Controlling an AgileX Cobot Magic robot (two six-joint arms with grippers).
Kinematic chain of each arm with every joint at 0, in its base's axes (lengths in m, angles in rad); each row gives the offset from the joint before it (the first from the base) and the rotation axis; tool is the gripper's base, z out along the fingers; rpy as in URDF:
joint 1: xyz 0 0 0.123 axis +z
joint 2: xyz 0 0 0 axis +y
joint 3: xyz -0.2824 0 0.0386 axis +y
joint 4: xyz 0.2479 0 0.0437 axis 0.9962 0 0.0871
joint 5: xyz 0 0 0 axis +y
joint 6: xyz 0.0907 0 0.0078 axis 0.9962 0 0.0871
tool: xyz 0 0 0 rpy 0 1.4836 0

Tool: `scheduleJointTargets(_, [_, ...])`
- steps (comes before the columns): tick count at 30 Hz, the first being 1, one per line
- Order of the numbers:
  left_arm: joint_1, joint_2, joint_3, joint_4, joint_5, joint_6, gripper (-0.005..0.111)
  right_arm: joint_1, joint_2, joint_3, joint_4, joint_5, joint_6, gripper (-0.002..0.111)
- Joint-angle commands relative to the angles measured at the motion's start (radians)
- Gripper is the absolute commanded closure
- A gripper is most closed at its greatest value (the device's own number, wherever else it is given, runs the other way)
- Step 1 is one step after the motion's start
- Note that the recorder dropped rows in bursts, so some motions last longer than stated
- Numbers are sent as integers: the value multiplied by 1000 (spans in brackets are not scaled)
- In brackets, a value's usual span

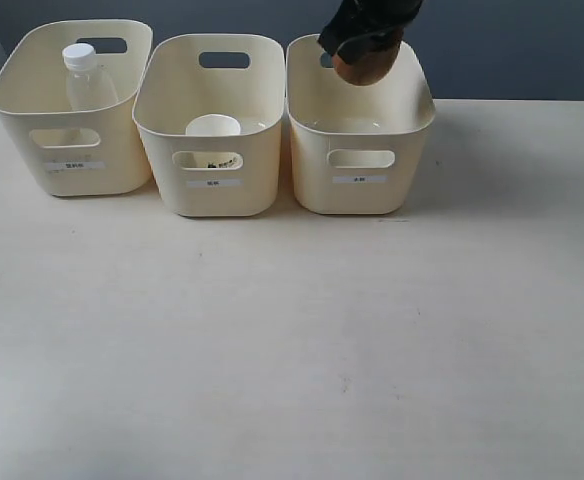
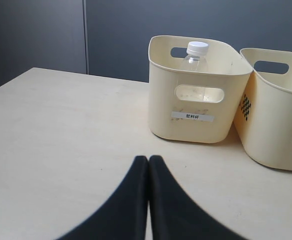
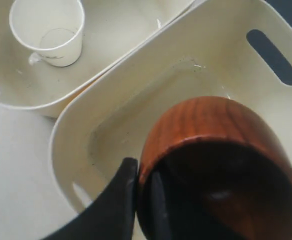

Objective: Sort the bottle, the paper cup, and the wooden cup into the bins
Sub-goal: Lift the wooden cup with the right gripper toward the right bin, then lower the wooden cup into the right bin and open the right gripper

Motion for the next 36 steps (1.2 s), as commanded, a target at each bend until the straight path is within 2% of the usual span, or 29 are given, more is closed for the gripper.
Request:
scheduleJointTargets(1, [-3,-5,-4,3,-4,-1,107,-10,141,-165,15,57,-10,109])
scheduleJointTargets(7, [-3,-5,-4,3,-4,-1,107,-10,276,-299,13,57,-8,109])
scheduleJointTargets(22, [-3,-5,-4,3,-4,-1,107,-10,336,-299,-35,57,71,109])
scheduleJointTargets(24, [-3,-5,-4,3,-4,-1,107,-10,336,-299,-35,57,71,100])
scheduleJointTargets(25, [-3,-5,-4,3,-4,-1,107,-10,336,-299,-35,57,71,90])
scheduleJointTargets(27, [-3,-5,-4,3,-4,-1,107,-10,336,-299,-35,57,71,80])
scheduleJointTargets(36, [-3,-5,-4,3,-4,-1,107,-10,331,-299,-39,57,82,80])
